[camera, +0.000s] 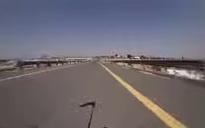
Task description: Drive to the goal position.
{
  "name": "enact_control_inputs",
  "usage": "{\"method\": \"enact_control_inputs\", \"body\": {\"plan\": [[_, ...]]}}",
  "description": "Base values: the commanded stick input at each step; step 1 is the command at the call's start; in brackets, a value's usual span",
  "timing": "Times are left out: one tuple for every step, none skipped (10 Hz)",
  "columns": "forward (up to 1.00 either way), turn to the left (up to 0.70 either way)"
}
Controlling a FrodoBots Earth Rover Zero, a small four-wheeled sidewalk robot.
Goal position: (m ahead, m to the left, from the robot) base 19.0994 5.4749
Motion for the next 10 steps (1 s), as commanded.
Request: {"method": "enact_control_inputs", "body": {"plan": [[1.00,-0.01],[1.00,-0.01],[1.00,-0.01],[1.00,-0.01],[1.00,-0.01],[1.00,-0.01],[1.00,-0.01],[1.00,-0.01],[1.00,-0.01],[1.00,-0.01]]}}
